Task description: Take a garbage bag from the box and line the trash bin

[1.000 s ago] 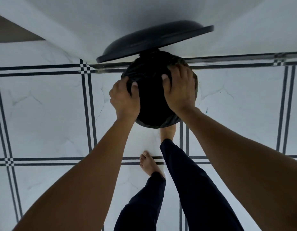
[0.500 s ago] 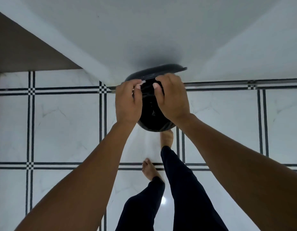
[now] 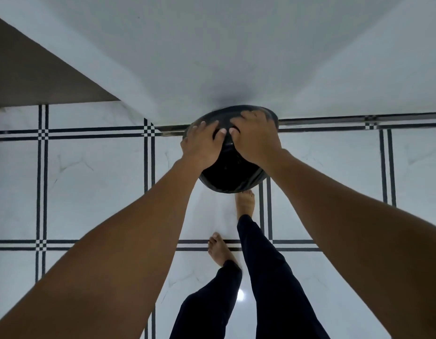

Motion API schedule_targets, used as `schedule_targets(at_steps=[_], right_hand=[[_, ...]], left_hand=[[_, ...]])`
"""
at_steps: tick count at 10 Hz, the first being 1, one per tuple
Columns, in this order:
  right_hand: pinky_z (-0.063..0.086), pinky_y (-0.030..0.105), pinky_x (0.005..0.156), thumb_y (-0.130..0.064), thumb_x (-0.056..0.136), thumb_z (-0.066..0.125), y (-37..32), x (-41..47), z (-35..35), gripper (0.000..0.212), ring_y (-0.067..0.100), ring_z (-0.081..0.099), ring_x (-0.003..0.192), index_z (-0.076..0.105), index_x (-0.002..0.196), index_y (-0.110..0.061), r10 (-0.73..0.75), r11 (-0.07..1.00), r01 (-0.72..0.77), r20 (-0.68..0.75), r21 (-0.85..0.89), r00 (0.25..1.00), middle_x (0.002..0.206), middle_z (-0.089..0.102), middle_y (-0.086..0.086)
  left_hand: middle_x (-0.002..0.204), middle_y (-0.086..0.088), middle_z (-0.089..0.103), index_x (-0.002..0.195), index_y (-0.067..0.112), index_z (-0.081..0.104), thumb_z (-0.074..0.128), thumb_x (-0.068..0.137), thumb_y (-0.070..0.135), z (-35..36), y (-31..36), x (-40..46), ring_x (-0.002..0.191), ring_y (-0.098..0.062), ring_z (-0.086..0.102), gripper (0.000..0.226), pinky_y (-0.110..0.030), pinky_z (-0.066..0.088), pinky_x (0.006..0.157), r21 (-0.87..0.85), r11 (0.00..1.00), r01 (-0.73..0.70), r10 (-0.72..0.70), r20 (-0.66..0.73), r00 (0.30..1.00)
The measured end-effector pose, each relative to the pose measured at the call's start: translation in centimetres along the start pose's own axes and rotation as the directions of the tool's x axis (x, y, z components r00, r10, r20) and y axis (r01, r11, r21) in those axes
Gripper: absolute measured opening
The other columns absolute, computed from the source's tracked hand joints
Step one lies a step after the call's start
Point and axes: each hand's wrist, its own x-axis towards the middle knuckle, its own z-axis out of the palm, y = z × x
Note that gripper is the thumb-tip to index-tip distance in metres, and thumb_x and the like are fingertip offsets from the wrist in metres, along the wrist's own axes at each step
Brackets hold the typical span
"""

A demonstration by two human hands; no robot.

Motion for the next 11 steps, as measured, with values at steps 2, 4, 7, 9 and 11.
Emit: schedule_targets(at_steps=[2, 4, 7, 9, 11], right_hand=[[0.028, 0.052, 0.120, -0.040, 0.105, 0.040, 2.0, -2.2, 7.4, 0.052, 0.035, 0.017, 0.155, 0.036, 0.154, -0.022, 0.005, 1.000, -0.002, 0.158, -0.019, 0.987, 0.165, 0.027, 0.011], [0.024, 0.052, 0.120, -0.047, 0.099, 0.052, 3.0, -3.6, 15.3, 0.067, 0.034, 0.011, 0.156, 0.027, 0.158, -0.025, 0.072, 0.997, -0.061, 0.279, -0.048, 0.958, 0.168, 0.017, 0.011], [0.025, 0.056, 0.118, -0.047, 0.095, 0.057, 2.2, -4.7, 19.2, 0.071, 0.037, 0.014, 0.155, 0.031, 0.157, -0.023, 0.122, 0.990, -0.109, 0.141, -0.092, 0.983, 0.167, 0.021, 0.013], [0.025, 0.054, 0.119, -0.044, 0.099, 0.055, 0.4, -4.3, 14.2, 0.074, 0.034, 0.010, 0.156, 0.019, 0.160, -0.023, 0.157, 0.986, -0.164, 0.267, 0.003, 0.951, 0.169, 0.016, 0.011], [0.023, 0.053, 0.120, -0.039, 0.102, 0.049, -2.9, -7.8, 2.7, 0.066, 0.034, 0.007, 0.156, 0.023, 0.159, -0.020, 0.137, 0.987, -0.147, 0.148, 0.057, 0.979, 0.169, 0.017, 0.011]], left_hand=[[0.166, -0.011, 0.029, 0.158, 0.026, 0.032, 0.030, 0.107, 0.047, 6.6, -3.6, 0.0, 0.153, -0.034, 0.024, 0.055, -0.055, 0.027, 0.119, 0.173, 0.984, -0.033, 0.030, 0.023, 0.999], [0.171, -0.012, 0.006, 0.161, 0.028, 0.020, 0.036, 0.106, 0.049, 13.2, -7.6, 0.7, 0.158, -0.034, 0.006, 0.061, -0.052, 0.017, 0.123, 0.317, 0.944, -0.091, 0.068, 0.082, 0.994], [0.170, -0.018, -0.005, 0.163, 0.024, 0.008, 0.040, 0.105, 0.050, 15.1, -10.1, 1.3, 0.157, -0.038, -0.004, 0.072, -0.053, 0.013, 0.125, 0.370, 0.909, -0.193, 0.188, 0.051, 0.981], [0.171, -0.014, 0.006, 0.162, 0.023, 0.014, 0.038, 0.105, 0.049, 10.5, -7.7, -0.3, 0.158, -0.035, 0.004, 0.067, -0.052, 0.015, 0.125, 0.317, 0.935, -0.157, 0.132, 0.099, 0.986], [0.170, -0.014, 0.011, 0.162, 0.020, 0.015, 0.035, 0.107, 0.048, 0.9, -5.3, -7.8, 0.157, -0.034, 0.007, 0.065, -0.052, 0.016, 0.124, 0.289, 0.945, -0.150, 0.131, 0.085, 0.988]])
